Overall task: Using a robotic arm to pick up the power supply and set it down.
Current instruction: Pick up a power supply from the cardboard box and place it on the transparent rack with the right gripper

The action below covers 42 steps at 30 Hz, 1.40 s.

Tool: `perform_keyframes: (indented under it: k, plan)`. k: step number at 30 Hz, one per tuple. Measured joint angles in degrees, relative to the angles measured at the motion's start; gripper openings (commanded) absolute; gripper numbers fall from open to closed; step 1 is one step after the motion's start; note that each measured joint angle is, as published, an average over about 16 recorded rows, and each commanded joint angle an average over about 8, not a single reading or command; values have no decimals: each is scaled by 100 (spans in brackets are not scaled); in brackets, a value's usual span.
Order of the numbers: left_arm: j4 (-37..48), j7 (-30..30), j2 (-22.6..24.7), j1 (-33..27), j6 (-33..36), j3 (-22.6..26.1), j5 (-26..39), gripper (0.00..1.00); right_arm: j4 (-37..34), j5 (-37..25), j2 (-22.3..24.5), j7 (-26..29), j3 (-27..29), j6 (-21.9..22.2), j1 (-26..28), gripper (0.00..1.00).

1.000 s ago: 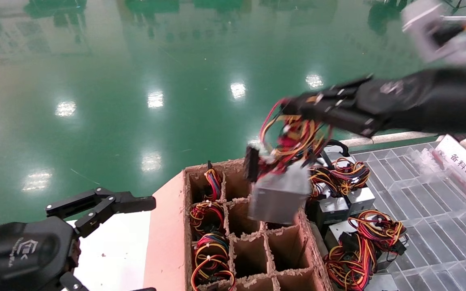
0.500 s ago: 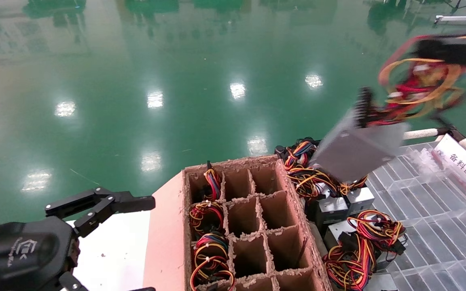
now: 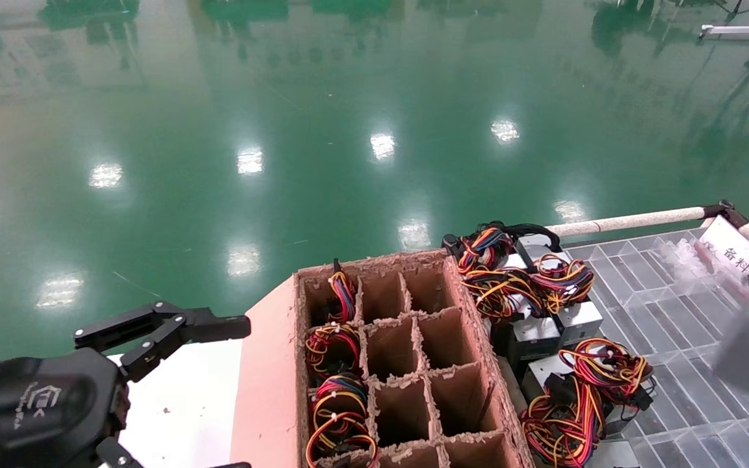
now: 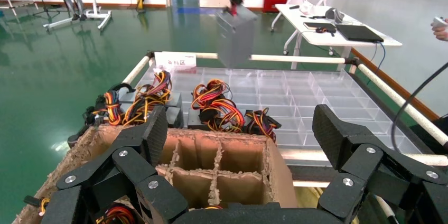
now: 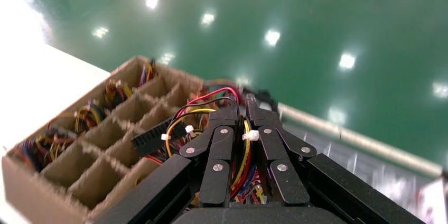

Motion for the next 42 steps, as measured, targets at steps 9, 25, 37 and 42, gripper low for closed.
perform_keyframes:
  k: [9,25,37,42]
  plan:
    - [0,0,0,0,0,0,0,100,-198,1027,526,-558,-583,105,-935,0]
    - [0,0,0,0,0,0,0,100,-128,2979,1039,-1531,-1901,663,-2104,0]
    - [0,0,0,0,0,1,0,100,494,4302,1043,-2206,-2991,1594,-2748,0]
    - [0,0,0,0,0,1,-1,100,826,4759,1031,-2477,-3298,2023,-2937,0]
